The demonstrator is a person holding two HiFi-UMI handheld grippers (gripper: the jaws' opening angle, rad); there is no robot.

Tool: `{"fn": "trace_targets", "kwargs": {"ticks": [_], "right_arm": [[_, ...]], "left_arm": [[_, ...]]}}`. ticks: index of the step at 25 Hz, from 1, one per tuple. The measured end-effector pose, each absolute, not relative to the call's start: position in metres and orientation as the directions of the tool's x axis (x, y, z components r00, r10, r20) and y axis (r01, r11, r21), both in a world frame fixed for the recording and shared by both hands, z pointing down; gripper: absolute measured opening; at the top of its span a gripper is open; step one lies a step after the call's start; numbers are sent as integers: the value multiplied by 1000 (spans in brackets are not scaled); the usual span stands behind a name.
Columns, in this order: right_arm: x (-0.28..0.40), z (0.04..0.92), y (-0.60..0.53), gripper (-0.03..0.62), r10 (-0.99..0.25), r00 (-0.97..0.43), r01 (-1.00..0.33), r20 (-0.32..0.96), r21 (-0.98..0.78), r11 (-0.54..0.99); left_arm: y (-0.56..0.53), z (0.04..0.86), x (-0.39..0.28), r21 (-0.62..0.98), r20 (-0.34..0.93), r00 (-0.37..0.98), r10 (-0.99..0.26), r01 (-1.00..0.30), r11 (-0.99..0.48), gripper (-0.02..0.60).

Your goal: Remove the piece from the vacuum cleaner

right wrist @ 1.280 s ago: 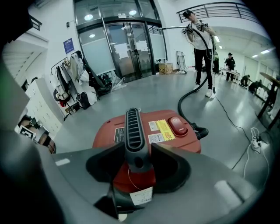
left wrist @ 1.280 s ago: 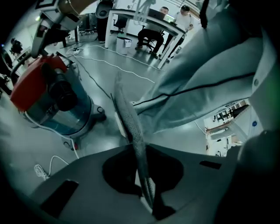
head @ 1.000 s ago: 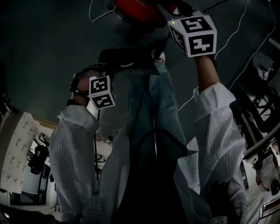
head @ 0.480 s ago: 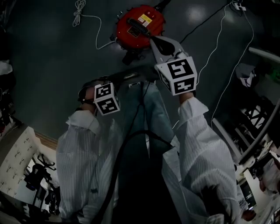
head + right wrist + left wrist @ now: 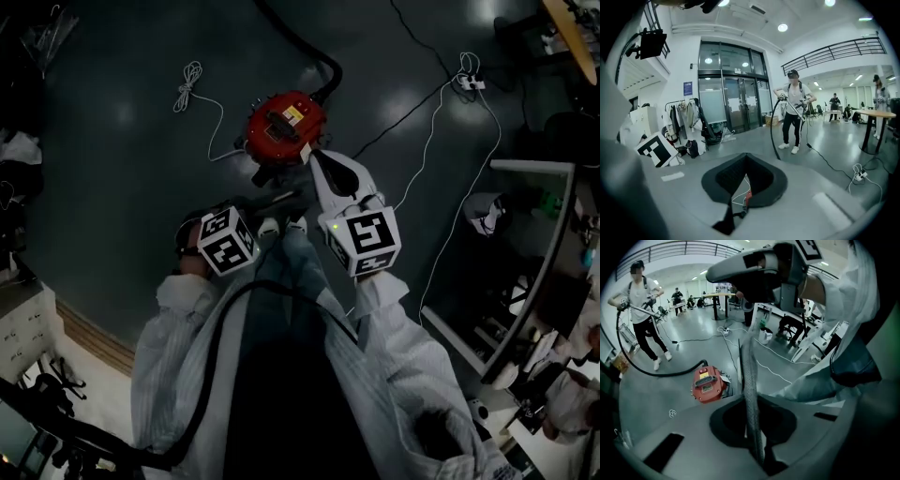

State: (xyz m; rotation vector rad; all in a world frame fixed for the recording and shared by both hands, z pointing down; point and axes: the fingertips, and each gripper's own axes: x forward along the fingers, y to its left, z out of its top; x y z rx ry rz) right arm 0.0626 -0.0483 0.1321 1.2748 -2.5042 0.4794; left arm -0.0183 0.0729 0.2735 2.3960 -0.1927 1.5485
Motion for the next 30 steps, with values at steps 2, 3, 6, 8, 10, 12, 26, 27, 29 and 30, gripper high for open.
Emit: {"fn": "trace_targets", "kwargs": {"ticks": [2, 3, 6, 8, 10, 12, 26, 27, 29, 30], "right_arm": [[61, 107, -36, 0, -730, -573, -814, 372, -151, 561], [60, 97, -29, 0, -733, -578, -811, 359, -153, 564], [59, 73, -12, 0, -741, -591, -805, 319, -177, 566], [60, 62, -5, 0, -745, -597, -802, 297, -192, 566], [61, 53, 0, 0, -744, -605, -796, 283, -199, 572], [61, 47, 3, 0, -744, -610, -793, 274, -197, 577], [56, 26, 20, 0, -745, -623, -782, 238, -169, 600], [58, 25, 21, 0, -745, -623, -782, 237, -169, 600], [61, 24, 25, 0, -746, -623, -782, 236, -168, 600], [63, 24, 27, 0, -746, -623, -782, 235, -167, 600]], "left_arm": [[71, 249, -13, 143, 903, 430, 4, -293, -945, 9], [71, 237, -11, 132, 901, 434, -15, -308, -942, 9], [69, 208, -8, 91, 898, 435, -73, -346, -934, 9], [69, 194, -8, 68, 896, 431, -104, -366, -928, 9], [68, 184, -8, 52, 893, 430, -130, -386, -921, 9], [68, 176, -9, 43, 889, 433, -147, -401, -915, 9], [81, 163, -5, 29, 888, 432, -156, -392, -920, 9], [83, 163, -2, 30, 888, 434, -154, -389, -921, 9], [88, 163, 2, 31, 887, 437, -151, -382, -924, 9], [90, 163, 4, 32, 886, 439, -149, -379, -925, 11]]}}
